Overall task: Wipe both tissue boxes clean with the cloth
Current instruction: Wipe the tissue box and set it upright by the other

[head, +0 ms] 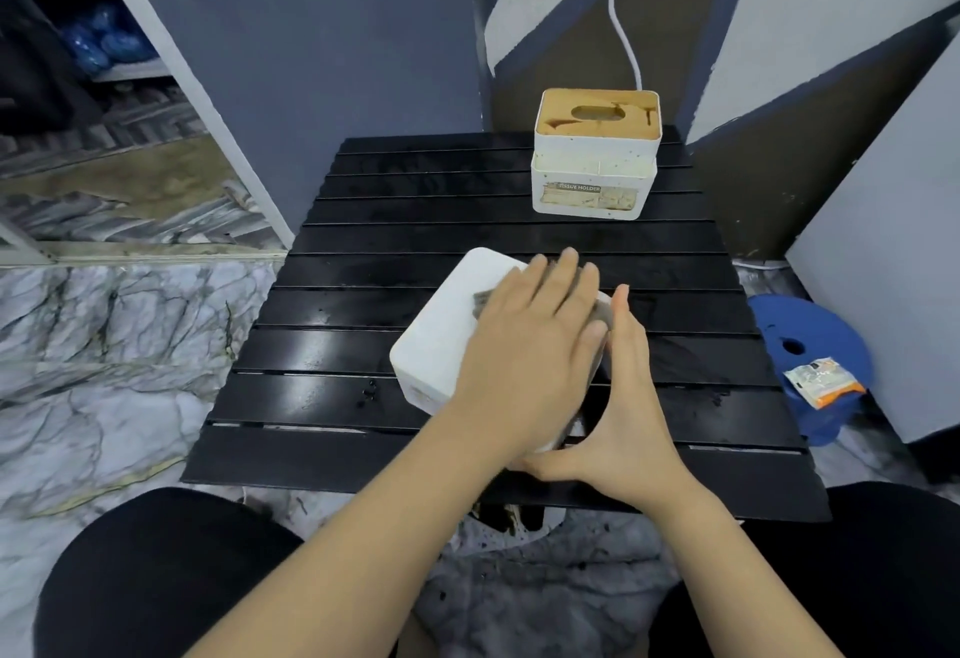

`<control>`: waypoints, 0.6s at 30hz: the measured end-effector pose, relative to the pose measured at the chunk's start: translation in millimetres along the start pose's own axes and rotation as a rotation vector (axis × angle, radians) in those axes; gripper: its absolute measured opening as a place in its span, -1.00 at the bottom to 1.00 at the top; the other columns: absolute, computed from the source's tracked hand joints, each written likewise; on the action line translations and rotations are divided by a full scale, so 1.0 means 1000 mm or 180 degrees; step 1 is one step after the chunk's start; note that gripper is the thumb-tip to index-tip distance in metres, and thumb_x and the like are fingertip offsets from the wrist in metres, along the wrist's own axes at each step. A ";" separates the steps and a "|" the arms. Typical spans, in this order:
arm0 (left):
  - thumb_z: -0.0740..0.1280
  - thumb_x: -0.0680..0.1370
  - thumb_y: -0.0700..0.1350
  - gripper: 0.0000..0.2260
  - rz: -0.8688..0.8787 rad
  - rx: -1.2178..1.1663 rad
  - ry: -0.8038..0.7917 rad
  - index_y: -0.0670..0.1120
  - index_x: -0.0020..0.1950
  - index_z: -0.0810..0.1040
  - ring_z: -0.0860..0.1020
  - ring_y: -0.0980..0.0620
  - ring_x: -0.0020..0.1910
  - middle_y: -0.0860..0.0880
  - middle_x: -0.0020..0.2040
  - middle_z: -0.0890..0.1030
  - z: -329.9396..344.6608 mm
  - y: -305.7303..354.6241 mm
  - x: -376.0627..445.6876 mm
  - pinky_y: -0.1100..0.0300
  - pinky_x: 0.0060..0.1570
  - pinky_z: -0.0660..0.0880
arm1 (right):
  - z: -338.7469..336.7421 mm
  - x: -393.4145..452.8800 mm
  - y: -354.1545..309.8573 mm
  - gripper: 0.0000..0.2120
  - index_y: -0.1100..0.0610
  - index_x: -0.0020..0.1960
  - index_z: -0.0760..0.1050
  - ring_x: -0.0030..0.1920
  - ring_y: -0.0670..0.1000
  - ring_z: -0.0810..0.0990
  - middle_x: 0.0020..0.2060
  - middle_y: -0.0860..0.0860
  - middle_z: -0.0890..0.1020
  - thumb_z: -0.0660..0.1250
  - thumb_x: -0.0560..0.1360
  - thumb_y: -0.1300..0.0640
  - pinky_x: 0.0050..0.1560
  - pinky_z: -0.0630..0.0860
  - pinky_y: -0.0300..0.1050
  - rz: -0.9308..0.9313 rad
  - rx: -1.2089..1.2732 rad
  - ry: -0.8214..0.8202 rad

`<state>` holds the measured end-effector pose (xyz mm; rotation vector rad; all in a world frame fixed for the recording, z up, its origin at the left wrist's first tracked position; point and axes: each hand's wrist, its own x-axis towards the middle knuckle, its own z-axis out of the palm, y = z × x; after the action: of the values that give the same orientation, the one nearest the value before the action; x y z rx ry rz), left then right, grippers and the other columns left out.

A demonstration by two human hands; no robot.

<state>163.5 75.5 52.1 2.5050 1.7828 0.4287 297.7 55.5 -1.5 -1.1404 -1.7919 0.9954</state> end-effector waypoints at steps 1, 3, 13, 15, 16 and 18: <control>-0.08 0.68 0.10 -0.46 0.0077 -0.0076 0.0004 -0.06 0.61 0.27 0.19 -0.11 0.60 -0.06 0.62 0.26 -0.002 0.002 -0.008 0.00 0.58 0.05 | 0.000 0.000 0.001 0.57 -0.03 0.66 -0.35 0.65 -0.15 -0.07 0.65 -0.12 -0.03 0.71 0.07 -0.25 0.63 0.13 0.12 -0.0014 0.0024 0.0003; -0.02 0.68 0.10 -0.49 0.0218 -0.0256 -0.0059 -0.03 0.59 0.31 0.21 -0.06 0.59 0.00 0.61 0.29 -0.006 0.002 -0.026 0.00 0.58 0.07 | -0.001 0.000 0.004 0.55 -0.05 0.66 -0.33 0.63 -0.12 0.10 0.62 -0.09 0.04 0.74 0.08 -0.13 0.59 0.24 0.10 -0.0070 0.0101 0.0012; 0.21 0.69 -0.05 -0.69 0.0528 -0.0951 0.0870 0.04 0.44 0.47 0.49 0.08 0.25 0.20 0.28 0.54 -0.025 -0.047 -0.099 -0.03 0.24 0.41 | -0.001 -0.003 0.002 0.56 -0.12 0.67 -0.27 0.62 -0.14 0.08 0.59 -0.23 0.04 0.75 0.02 -0.22 0.61 0.18 0.15 -0.0022 0.0236 0.0005; 0.21 0.68 -0.10 -0.64 0.0041 -0.1572 0.1249 0.03 0.49 0.40 0.51 0.18 0.22 0.26 0.19 0.56 -0.040 -0.049 -0.083 0.09 0.26 0.41 | -0.002 -0.004 0.000 0.56 -0.11 0.66 -0.29 0.62 -0.18 0.05 0.58 -0.29 0.02 0.73 0.03 -0.25 0.61 0.17 0.11 0.0009 0.0194 0.0000; 0.20 0.69 -0.08 -0.60 -0.0252 -0.1804 0.1367 0.04 0.54 0.33 0.49 0.22 0.26 0.30 0.22 0.53 -0.050 -0.047 -0.073 0.20 0.28 0.39 | -0.002 -0.004 -0.001 0.56 -0.11 0.66 -0.29 0.62 -0.18 0.05 0.58 -0.30 0.02 0.73 0.03 -0.26 0.61 0.16 0.10 0.0019 0.0170 0.0001; 0.19 0.70 0.02 -0.46 -0.0625 -0.2017 0.1148 0.06 0.65 0.08 0.36 0.20 0.44 0.28 0.40 0.42 -0.058 -0.039 -0.050 0.22 0.40 0.29 | -0.002 -0.004 -0.001 0.56 -0.11 0.66 -0.30 0.62 -0.18 0.04 0.58 -0.30 0.01 0.73 0.03 -0.27 0.61 0.16 0.11 0.0032 0.0170 0.0016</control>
<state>98.0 35.4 90.1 1.8799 1.6162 1.2616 300.4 51.4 -0.6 -1.1191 -1.7471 1.0392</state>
